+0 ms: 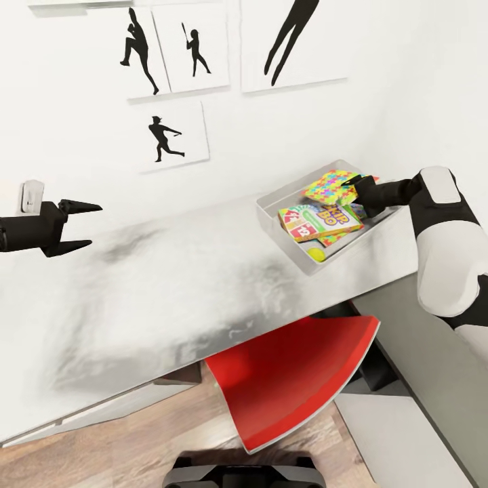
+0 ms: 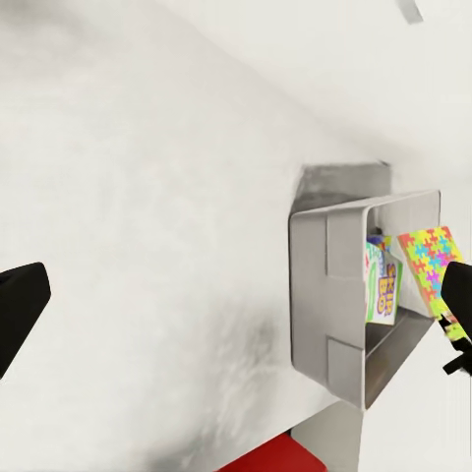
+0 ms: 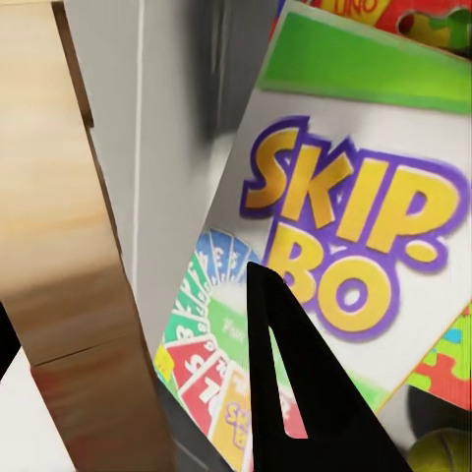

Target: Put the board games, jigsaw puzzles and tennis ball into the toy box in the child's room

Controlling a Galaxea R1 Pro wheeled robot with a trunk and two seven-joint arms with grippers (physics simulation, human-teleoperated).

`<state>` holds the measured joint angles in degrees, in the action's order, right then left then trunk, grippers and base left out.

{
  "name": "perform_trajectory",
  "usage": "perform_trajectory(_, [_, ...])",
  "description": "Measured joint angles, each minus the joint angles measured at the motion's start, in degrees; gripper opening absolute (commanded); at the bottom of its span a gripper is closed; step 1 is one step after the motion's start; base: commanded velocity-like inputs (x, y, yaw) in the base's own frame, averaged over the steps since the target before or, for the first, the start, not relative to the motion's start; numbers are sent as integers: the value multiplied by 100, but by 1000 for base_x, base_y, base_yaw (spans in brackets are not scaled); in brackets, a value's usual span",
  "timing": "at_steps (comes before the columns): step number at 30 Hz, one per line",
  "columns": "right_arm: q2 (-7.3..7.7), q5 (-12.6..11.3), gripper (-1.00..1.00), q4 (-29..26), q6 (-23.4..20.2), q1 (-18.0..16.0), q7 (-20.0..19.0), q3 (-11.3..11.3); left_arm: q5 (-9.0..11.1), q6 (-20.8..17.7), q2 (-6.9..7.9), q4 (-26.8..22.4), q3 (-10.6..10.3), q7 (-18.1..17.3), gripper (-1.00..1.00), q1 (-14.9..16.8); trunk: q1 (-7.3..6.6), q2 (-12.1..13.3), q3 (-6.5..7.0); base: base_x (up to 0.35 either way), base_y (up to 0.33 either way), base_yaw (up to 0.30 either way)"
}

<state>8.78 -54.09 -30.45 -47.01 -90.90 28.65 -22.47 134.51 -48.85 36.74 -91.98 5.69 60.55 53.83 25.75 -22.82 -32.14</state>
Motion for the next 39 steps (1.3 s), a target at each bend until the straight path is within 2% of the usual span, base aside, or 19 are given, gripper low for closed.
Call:
perform_trajectory(13, [31, 1, -100, 8, 5, 7, 0, -55, -1, -10, -58, -3, 5, 4, 100, 13, 0, 0, -16, 1, 2, 0])
perform_trajectory(39, [-28, -8, -100, 9, -1, 7, -3, -116, 0, -26, -70, -3, 6, 4, 100, 8, 0, 0, -225, 0, 0, 0])
